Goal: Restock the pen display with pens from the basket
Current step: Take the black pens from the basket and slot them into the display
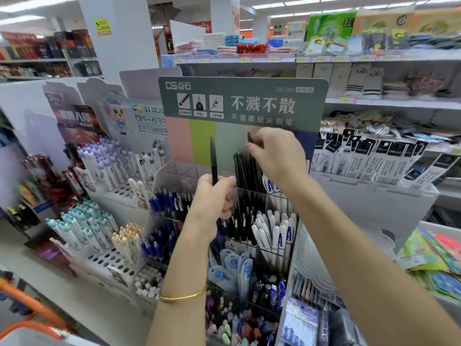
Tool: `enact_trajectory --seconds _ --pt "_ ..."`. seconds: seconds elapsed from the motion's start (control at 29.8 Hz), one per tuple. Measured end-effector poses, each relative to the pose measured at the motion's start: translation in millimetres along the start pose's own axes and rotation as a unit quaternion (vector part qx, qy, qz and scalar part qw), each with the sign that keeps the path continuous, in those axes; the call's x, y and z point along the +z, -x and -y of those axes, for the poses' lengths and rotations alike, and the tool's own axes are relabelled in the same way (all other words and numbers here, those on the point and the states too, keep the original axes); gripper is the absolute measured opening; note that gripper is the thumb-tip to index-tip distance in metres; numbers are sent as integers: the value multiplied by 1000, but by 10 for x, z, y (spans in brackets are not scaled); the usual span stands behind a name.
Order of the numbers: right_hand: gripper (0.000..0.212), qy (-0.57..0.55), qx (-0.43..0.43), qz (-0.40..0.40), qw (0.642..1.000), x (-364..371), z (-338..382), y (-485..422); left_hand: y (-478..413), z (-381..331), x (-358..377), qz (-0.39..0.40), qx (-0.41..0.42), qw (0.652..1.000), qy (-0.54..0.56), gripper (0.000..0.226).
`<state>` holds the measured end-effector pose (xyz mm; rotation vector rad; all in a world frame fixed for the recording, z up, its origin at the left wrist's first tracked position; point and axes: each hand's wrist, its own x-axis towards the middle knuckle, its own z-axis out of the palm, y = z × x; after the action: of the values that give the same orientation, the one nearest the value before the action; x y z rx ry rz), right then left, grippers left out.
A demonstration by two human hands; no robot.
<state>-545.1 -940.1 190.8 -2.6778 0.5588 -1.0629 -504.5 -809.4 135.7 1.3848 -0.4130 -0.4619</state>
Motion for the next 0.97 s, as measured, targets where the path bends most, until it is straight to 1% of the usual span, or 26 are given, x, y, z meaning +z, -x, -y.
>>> enact_trajectory --seconds 0.07,0.17,0.3,0.37,0.4,0.5,0.54,0.6,0.67,0.71,0.74,0.81,0.87,0.91,0.97 --pt "30 51 -4 35 998 17 19 22 17 -21 9 23 -16 999 21 22" --pt "31 122 -12 45 991 -17 61 6 22 -20 13 39 -25 998 43 19" --pt "32 113 1 75 991 9 68 14 21 -7 31 50 1 998 38 10" --pt "34 80 13 81 993 17 38 25 32 -23 37 59 25 997 30 5" --pt "33 52 18 70 996 -3 25 29 36 -29 38 61 32 997 26 5" --pt "21 -69 9 -3 998 -113 18 17 26 -21 39 62 44 997 1 22" --pt "21 -124 3 -7 992 -158 35 19 34 -23 50 61 45 997 -5 23" --pt "22 -216 -13 39 975 -220 94 40 69 -38 92 53 47 997 -18 12" --pt "25 -231 -28 93 968 -229 144 64 108 -70 128 51 50 997 -23 11" --pt "27 -239 -26 95 966 -222 149 64 116 -71 134 53 57 997 -22 10" --pt "28 -255 -17 77 964 -227 149 54 117 -66 129 50 66 996 -23 7" --pt "29 -292 11 -2 956 -259 130 3 102 -50 86 21 78 996 -38 5" --pt "29 -280 30 -82 956 -299 102 -44 85 -32 42 -17 86 995 -43 11" --pt "28 -263 29 -102 959 -303 94 -56 79 -27 27 -29 91 995 -42 14" --pt "27 -241 22 -110 964 -275 86 -53 81 -21 16 -40 92 994 -45 16"
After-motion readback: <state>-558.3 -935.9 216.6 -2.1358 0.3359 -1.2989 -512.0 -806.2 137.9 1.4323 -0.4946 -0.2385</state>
